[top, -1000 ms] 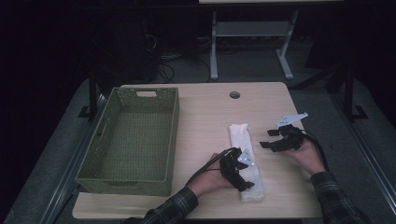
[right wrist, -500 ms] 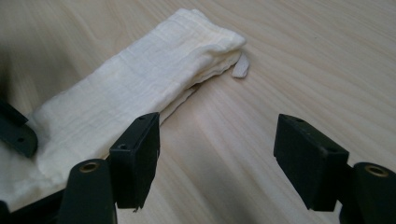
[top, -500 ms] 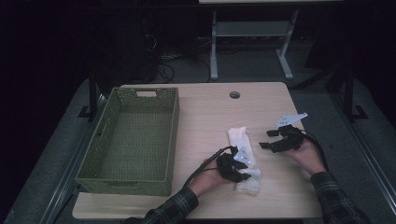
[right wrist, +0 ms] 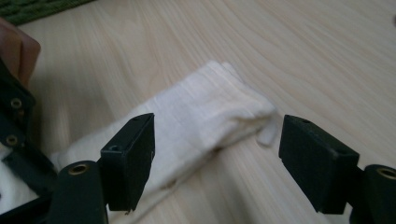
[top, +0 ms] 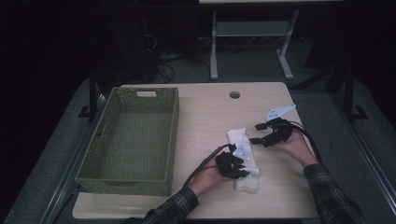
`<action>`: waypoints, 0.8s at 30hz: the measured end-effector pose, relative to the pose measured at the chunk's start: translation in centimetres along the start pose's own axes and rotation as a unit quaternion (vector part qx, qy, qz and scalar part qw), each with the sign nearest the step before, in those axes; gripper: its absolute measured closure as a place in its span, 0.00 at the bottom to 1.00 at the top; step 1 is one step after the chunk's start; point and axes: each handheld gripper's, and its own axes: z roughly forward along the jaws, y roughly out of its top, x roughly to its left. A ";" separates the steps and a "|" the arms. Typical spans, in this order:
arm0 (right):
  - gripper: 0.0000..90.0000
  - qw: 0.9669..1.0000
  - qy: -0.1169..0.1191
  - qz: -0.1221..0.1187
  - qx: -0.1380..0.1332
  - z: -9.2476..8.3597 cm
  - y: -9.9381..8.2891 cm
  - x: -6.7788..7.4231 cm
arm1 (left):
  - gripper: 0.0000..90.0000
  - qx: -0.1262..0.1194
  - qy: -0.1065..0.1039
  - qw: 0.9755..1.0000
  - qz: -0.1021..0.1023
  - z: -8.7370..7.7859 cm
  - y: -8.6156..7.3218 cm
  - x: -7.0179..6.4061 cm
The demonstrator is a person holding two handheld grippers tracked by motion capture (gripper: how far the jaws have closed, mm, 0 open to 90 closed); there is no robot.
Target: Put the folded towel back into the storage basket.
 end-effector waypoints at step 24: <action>0.36 0.997 0.033 -0.034 0.058 7.0 2.7 -2.8 | 0.86 0.003 0.001 1.000 0.004 -0.1 0.0 0.0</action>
